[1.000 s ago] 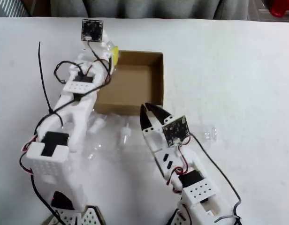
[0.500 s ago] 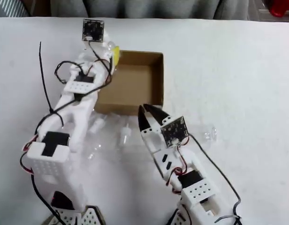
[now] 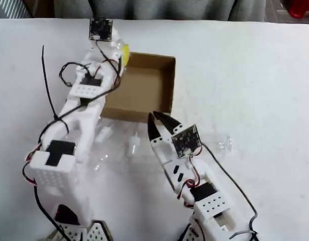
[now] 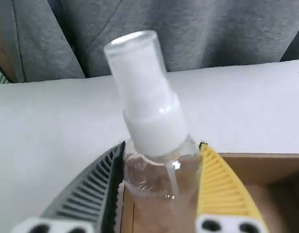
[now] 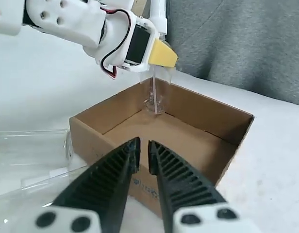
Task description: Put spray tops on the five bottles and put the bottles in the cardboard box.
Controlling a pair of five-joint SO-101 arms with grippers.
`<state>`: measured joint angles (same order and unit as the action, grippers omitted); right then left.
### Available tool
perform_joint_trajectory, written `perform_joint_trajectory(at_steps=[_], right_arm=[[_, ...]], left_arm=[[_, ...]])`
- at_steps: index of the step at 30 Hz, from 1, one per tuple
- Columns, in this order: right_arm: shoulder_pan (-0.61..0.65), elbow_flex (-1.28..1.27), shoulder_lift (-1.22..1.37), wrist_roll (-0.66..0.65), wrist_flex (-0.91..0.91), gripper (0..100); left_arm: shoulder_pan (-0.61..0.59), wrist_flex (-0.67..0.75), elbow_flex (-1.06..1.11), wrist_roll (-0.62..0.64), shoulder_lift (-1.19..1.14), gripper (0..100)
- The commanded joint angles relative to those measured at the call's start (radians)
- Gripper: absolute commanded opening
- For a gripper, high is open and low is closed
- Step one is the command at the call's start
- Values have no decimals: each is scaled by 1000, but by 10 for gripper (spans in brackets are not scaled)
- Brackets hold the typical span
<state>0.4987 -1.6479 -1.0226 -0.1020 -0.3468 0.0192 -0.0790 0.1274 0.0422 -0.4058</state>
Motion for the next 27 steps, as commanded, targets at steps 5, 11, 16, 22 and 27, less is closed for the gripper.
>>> perform_joint_trajectory(at_steps=[5,11,16,22,27], right_arm=[[10,46,-2,-3,4,15],[10,46,-4,-3,4,15],[10,46,-4,-3,4,15],[10,46,-4,-3,4,15],[10,46,-4,-5,4,15]], left_arm=[[8,-135,-253,14,-113,21],[12,-130,-253,14,-131,21],[13,-130,-252,12,-139,21],[10,-133,-252,12,-139,24],[10,-137,-252,12,-139,26]])
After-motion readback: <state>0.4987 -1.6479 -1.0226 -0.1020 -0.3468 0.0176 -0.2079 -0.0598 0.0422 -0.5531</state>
